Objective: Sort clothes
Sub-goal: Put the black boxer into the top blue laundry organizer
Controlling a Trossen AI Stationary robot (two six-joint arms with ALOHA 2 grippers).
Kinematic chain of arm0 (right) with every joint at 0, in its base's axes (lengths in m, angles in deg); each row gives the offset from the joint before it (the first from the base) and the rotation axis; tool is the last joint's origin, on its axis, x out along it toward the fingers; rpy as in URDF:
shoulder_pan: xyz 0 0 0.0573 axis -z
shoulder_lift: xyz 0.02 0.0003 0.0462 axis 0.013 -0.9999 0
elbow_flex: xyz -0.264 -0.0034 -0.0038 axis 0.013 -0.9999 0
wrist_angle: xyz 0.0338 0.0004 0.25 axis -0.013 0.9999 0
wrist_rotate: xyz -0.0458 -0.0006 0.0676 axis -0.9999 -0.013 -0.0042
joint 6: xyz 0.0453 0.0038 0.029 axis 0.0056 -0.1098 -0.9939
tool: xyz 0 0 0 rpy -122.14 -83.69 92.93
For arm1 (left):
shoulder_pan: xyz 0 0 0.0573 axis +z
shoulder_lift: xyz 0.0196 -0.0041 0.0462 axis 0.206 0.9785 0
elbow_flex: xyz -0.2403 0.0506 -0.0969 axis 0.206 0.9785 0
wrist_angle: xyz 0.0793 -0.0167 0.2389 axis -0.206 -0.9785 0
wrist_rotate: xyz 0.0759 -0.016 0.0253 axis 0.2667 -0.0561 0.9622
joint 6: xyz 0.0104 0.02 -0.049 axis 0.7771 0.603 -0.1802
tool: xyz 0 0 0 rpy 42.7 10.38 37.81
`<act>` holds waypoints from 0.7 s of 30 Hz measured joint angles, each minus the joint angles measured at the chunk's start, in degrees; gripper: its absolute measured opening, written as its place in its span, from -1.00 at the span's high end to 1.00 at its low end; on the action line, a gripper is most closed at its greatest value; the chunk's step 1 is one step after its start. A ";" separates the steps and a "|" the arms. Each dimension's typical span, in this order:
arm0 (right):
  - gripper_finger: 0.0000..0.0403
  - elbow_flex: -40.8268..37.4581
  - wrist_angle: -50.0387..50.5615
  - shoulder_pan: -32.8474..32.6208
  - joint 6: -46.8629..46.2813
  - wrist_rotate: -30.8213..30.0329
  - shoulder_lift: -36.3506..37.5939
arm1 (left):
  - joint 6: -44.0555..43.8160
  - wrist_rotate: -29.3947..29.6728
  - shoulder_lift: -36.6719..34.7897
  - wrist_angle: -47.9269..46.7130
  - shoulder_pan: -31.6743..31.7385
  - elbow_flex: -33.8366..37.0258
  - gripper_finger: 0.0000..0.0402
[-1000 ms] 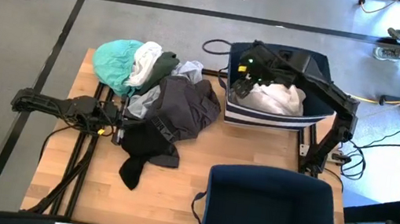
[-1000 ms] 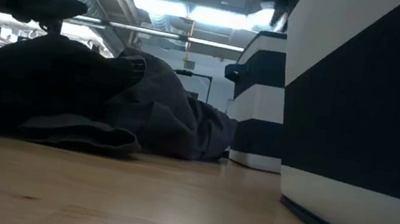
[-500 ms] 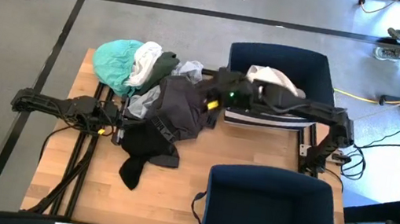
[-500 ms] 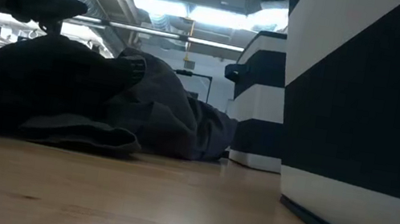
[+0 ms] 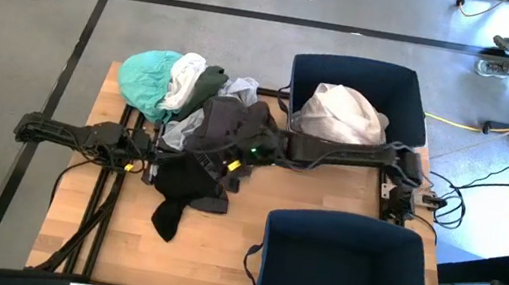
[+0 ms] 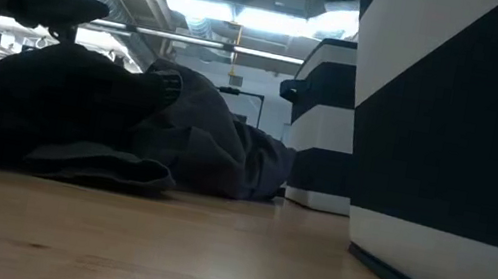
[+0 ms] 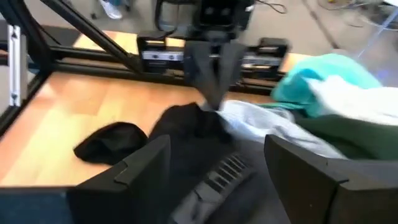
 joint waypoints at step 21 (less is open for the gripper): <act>-0.29 0.06 5.97 -0.82 -8.82 5.31 -11.12 | 1.22 0.20 0.00 0.00 0.00 0.01 1.00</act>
